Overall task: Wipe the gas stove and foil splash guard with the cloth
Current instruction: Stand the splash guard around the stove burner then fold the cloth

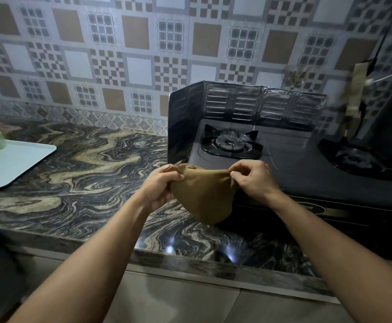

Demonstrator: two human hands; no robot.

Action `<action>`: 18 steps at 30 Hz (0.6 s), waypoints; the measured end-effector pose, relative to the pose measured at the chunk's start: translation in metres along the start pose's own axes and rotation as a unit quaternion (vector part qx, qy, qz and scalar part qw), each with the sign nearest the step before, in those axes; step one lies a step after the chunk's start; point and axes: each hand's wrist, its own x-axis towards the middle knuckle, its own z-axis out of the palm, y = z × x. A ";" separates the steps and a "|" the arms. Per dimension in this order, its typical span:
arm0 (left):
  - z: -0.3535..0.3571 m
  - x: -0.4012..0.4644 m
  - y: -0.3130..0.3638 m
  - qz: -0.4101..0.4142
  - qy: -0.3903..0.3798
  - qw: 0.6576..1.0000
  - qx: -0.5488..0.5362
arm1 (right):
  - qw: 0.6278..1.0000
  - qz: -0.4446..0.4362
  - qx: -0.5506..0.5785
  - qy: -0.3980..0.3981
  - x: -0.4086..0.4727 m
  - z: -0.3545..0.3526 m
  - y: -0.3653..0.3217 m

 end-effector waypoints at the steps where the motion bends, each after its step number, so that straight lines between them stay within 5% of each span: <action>1: 0.004 0.001 0.008 0.014 0.008 1.000 0.012 | 0.999 0.014 0.041 0.007 0.002 0.001 -0.001; 5: 0.022 0.005 0.038 0.057 0.012 0.998 0.036 | 0.985 0.023 0.161 0.058 0.005 -0.005 -0.009; 12: 0.035 0.007 0.058 0.070 -0.041 0.997 0.009 | 0.961 -0.026 0.191 0.199 0.018 -0.017 -0.026; 18: 0.046 0.022 0.061 0.148 0.062 0.983 0.089 | 0.963 -0.051 0.170 0.203 0.033 -0.035 -0.043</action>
